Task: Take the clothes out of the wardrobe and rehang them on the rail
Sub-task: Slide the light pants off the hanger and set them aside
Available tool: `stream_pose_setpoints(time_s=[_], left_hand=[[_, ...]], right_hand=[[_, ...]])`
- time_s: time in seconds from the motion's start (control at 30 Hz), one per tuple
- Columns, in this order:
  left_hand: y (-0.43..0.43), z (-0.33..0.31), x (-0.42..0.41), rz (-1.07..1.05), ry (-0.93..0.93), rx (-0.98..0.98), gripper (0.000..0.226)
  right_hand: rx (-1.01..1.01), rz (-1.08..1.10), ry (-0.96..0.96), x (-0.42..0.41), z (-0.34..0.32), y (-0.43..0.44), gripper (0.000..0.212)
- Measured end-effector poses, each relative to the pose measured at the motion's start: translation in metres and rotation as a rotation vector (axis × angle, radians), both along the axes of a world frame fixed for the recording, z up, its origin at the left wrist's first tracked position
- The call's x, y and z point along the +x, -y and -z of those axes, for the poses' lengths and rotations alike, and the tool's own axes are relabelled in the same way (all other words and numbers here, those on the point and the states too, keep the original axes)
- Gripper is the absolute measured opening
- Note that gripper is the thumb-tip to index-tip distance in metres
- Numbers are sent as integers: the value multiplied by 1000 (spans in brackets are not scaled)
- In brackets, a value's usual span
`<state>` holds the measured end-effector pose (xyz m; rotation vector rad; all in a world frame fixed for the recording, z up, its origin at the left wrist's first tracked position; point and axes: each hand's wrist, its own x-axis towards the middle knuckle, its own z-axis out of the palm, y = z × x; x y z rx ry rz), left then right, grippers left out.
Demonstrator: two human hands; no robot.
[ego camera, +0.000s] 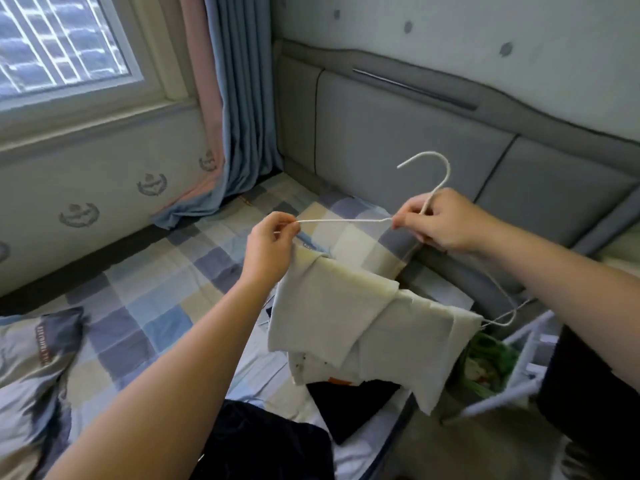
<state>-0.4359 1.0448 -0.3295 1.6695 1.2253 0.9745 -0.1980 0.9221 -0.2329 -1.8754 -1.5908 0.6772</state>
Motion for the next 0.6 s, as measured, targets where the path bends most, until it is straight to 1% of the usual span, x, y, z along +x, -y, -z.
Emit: stream_pose_setpoints(time_s=[0.03, 0.07, 0.17, 0.23, 0.27, 0.3, 0.37, 0.43, 0.5, 0.6], left_hand=[[5, -6, 7, 18, -4, 24, 9], [10, -11, 13, 32, -7, 43, 10], [29, -21, 31, 49, 27, 48, 10], [51, -29, 46, -1, 15, 22, 22], [66, -32, 54, 1, -40, -9, 31], [84, -34, 63, 61, -133, -67, 39], [124, -35, 80, 323, -341, -248, 58], [168, -35, 95, 574, -491, -419, 77], [211, -34, 113, 719, -521, -457, 79], [277, -34, 135, 811, -486, -370, 70]], right_hand=[[-39, 8, -16, -3, -8, 10, 24], [-96, 22, -75, -4, -15, 21, 26], [-270, 100, -327, -1, -27, 53, 34], [-282, 192, -442, 1, -33, 76, 32], [-270, 235, -496, 3, -36, 88, 31], [-255, 275, -552, 4, -39, 100, 31], [-218, 339, -665, 7, -46, 127, 31], [-175, 388, -762, 8, -53, 158, 32], [-131, 434, -812, 7, -60, 191, 32], [-70, 499, -848, 8, -66, 246, 31]])
